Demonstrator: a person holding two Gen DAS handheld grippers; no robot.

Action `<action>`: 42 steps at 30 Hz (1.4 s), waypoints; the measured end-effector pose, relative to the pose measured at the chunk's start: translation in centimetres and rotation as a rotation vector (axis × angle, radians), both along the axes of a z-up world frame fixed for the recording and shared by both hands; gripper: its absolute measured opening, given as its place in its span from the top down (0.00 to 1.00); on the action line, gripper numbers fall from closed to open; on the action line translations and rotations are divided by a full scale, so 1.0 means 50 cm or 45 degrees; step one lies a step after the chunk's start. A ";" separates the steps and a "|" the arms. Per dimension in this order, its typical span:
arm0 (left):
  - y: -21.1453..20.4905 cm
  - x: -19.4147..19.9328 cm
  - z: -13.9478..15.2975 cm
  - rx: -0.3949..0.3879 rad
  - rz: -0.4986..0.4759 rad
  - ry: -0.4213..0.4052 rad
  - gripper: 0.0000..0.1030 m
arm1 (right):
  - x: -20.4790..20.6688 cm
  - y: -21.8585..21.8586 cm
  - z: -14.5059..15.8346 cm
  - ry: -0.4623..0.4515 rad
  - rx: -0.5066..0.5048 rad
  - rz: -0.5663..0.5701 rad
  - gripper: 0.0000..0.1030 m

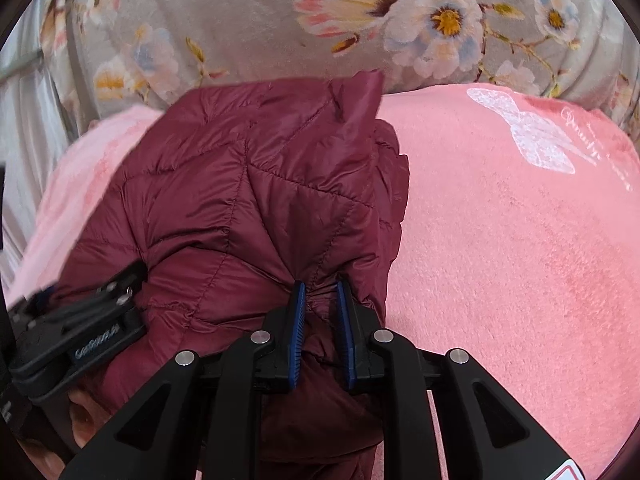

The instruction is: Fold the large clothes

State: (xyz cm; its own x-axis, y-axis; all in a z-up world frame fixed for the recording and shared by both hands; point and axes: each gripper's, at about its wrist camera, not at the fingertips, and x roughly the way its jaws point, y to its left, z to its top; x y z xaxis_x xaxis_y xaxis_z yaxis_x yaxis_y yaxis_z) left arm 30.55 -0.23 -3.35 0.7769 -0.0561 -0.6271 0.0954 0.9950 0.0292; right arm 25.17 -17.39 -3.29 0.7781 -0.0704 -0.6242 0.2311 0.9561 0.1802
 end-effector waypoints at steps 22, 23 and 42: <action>0.052 -0.326 -0.031 0.025 -0.030 0.027 0.05 | -0.338 0.044 -0.027 0.047 -0.134 -0.095 0.19; 0.053 -0.332 -0.033 0.029 -0.031 0.031 0.05 | -0.343 0.054 -0.028 0.054 -0.159 -0.093 0.19; 0.037 -0.361 -0.039 0.098 -0.013 0.019 0.05 | -0.368 0.075 -0.039 0.086 -0.223 -0.098 0.18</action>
State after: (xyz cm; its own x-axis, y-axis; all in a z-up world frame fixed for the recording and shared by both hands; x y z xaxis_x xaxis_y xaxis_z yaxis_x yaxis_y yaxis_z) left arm 12.47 1.60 -5.32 0.7673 -0.0150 -0.6411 0.1066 0.9888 0.1045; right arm 6.78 -13.61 -5.23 0.7228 -0.2406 -0.6479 0.3109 0.9504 -0.0061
